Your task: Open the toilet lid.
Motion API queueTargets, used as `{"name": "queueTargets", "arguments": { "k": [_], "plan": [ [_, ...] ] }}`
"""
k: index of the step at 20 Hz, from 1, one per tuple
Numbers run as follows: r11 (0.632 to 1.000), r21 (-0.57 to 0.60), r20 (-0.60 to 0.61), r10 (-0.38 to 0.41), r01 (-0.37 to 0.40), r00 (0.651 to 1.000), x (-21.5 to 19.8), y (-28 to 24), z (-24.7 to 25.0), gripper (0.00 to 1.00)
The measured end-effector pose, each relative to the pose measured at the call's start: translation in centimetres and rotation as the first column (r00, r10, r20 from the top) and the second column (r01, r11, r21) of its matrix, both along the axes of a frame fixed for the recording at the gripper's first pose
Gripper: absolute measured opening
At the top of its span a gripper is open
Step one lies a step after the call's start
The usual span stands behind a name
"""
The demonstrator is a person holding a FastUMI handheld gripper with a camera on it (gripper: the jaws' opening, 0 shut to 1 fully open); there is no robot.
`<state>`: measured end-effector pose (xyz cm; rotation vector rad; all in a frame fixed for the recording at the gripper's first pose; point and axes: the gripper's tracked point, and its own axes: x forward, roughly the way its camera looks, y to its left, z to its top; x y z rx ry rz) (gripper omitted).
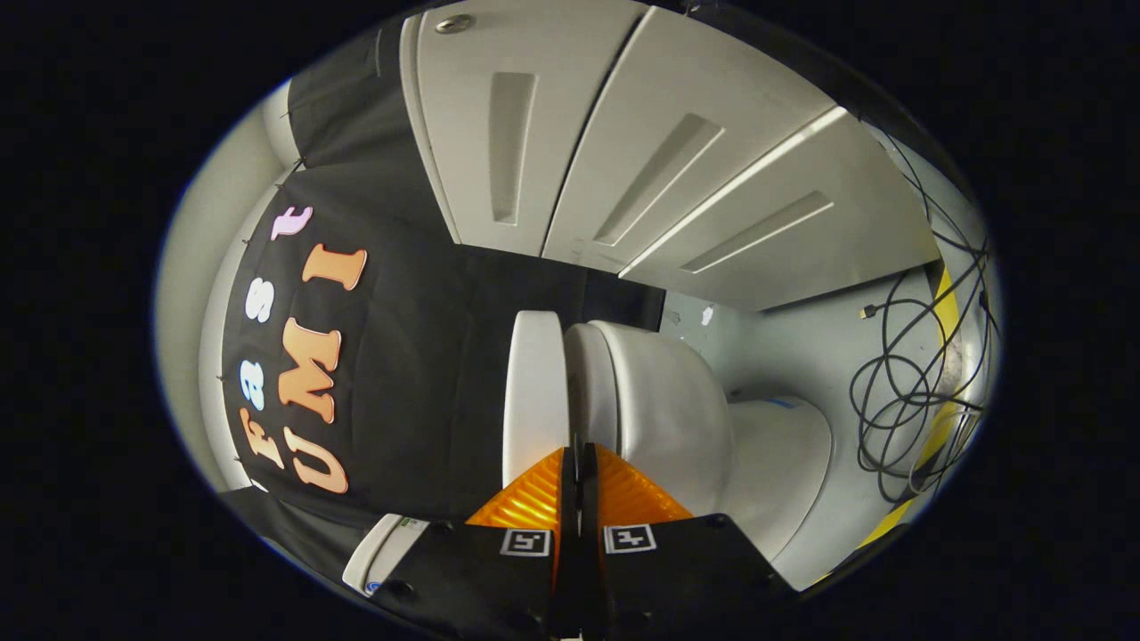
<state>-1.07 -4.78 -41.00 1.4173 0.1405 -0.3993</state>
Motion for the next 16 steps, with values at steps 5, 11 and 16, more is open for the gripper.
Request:
{"name": "queueTargets", "arguments": {
  "k": [5,11,16],
  "plan": [
    [0.998,-0.047,-0.029,0.035,-0.036,0.999,0.2,-0.1,1.3,0.08],
    [0.993,-0.111,0.01,0.038,-0.037,0.999,1.3,0.0,5.3,0.08],
    [0.981,-0.193,0.036,0.021,-0.014,0.999,2.7,0.1,9.5,0.08]
  ]
}}
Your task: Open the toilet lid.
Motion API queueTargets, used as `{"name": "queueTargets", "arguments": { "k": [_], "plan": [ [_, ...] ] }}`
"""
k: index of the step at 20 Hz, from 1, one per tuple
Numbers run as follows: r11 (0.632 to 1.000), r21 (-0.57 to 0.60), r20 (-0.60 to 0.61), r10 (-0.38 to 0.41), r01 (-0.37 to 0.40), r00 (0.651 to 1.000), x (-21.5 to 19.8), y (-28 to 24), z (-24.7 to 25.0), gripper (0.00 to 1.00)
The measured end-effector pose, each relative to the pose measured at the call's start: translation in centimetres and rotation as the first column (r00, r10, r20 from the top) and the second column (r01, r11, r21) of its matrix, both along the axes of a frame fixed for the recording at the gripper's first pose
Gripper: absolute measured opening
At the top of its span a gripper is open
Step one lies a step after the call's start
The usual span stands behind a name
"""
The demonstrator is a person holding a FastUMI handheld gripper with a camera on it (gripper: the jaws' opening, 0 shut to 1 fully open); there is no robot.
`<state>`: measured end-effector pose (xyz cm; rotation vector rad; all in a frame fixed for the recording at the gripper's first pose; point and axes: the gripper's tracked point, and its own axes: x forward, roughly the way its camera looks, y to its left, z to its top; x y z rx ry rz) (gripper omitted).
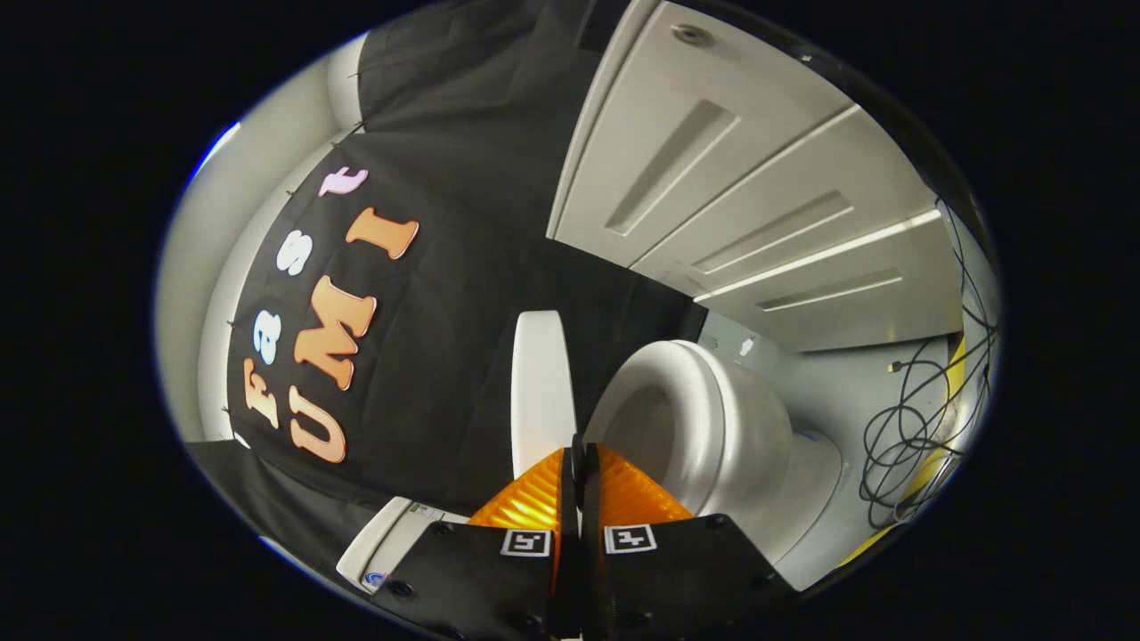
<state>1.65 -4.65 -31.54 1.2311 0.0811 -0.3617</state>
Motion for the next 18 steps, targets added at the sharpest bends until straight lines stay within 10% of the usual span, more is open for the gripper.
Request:
{"name": "queueTargets", "arguments": {
  "k": [18],
  "plan": [
    [0.954,-0.289,-0.036,0.067,-0.074,0.997,3.4,3.8,10.3,0.08]
  ]
}}
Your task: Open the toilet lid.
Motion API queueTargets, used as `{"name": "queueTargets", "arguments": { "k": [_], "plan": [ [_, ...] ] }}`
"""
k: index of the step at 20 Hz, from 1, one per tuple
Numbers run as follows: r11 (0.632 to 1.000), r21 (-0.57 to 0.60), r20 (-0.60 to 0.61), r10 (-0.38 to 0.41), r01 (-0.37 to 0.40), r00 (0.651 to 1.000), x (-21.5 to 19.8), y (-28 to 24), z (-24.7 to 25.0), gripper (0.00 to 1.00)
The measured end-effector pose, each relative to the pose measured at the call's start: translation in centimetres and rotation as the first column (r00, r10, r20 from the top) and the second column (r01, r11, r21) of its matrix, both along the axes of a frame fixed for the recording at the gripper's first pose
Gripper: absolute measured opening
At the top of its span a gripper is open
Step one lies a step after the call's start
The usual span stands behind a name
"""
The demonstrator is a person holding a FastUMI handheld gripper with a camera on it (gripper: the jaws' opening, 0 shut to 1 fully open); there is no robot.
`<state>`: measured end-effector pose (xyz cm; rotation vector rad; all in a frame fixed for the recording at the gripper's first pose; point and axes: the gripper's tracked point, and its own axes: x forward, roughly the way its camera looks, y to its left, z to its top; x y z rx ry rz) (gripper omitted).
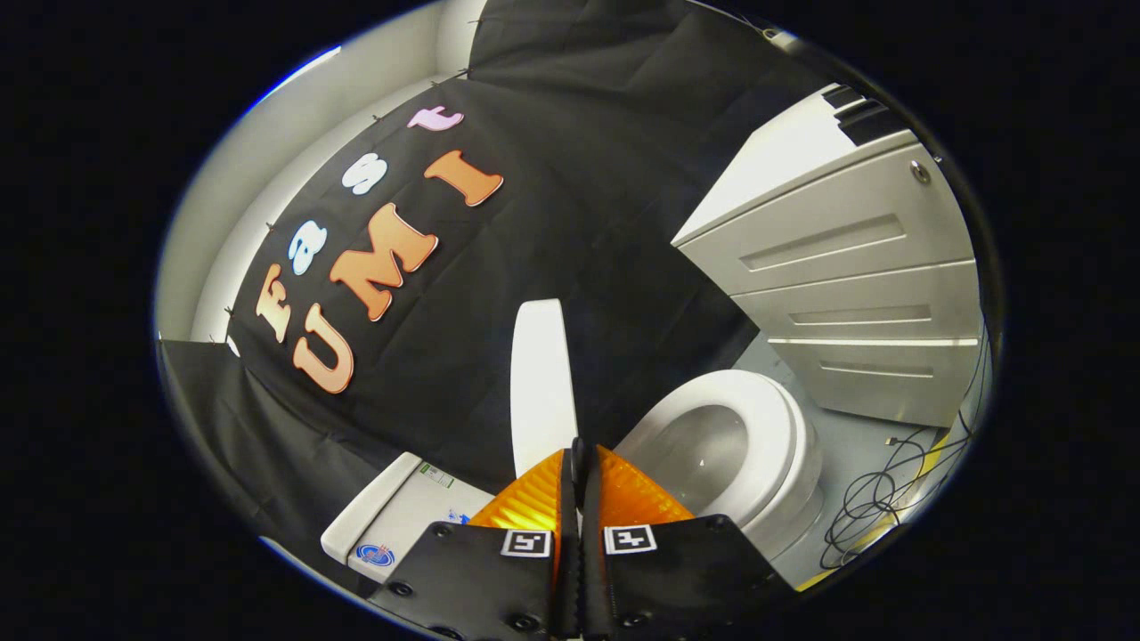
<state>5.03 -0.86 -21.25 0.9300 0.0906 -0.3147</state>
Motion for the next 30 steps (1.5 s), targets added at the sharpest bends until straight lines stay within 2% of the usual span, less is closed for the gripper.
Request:
{"name": "queueTargets", "arguments": {
  "k": [13,30],
  "plan": [
    [0.99,-0.131,-0.025,0.05,-0.053,0.998,1.5,4.5,5.1,0.08],
    [0.933,-0.334,-0.075,0.115,-0.133,0.991,3.5,12.6,10.7,0.08]
  ]
}}
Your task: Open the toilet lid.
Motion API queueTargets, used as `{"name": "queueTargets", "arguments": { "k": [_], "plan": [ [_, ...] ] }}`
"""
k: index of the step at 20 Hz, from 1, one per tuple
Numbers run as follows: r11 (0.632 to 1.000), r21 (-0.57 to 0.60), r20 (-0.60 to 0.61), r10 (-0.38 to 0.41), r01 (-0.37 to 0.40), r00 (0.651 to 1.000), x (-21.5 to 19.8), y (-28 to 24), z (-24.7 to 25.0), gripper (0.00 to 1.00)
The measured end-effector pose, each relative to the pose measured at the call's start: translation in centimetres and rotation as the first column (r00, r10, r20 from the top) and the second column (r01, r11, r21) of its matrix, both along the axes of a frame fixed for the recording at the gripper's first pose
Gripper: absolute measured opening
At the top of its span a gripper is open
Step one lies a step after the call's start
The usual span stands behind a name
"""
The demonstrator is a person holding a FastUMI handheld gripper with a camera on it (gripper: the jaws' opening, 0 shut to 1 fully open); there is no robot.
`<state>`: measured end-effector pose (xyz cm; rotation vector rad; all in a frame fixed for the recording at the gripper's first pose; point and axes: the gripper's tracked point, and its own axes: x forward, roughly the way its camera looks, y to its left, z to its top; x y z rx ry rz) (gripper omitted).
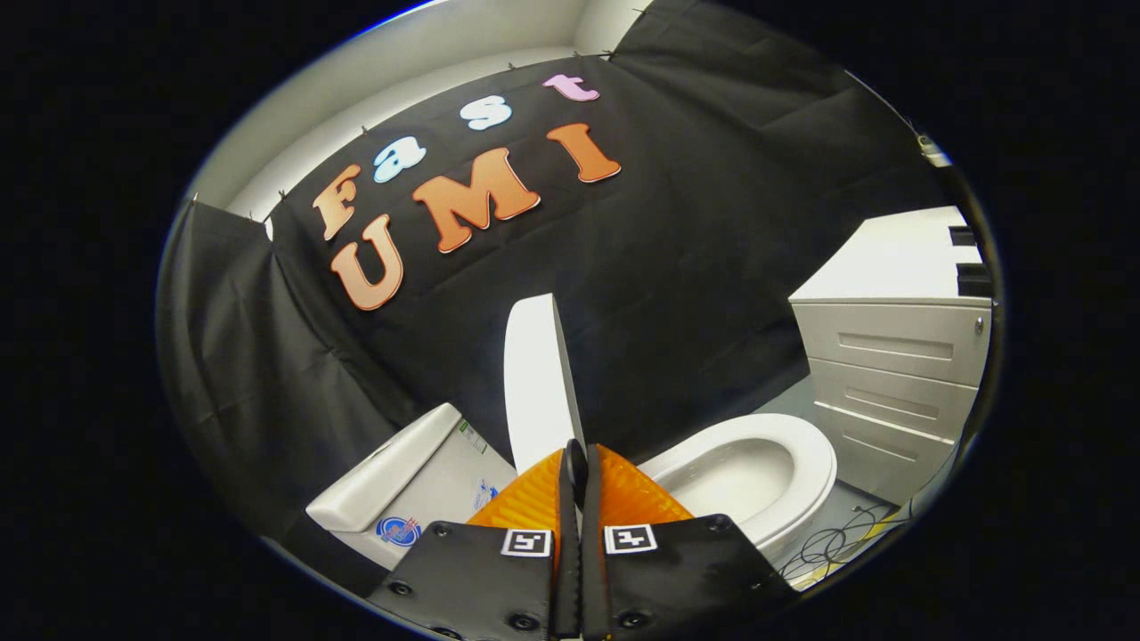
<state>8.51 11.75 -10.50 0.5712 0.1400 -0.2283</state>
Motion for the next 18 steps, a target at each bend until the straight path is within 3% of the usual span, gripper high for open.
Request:
{"name": "queueTargets", "arguments": {
  "k": [12,15,18],
  "plan": [
    [0.996,-0.076,0.002,0.054,-0.054,0.999,1.0,6.2,2.1,0.09],
    [0.98,-0.171,-0.031,0.095,-0.099,0.995,1.5,8.2,2.4,0.08],
    [0.974,-0.187,-0.035,0.127,-0.131,0.991,1.8,10.0,2.8,0.08]
  ]
}}
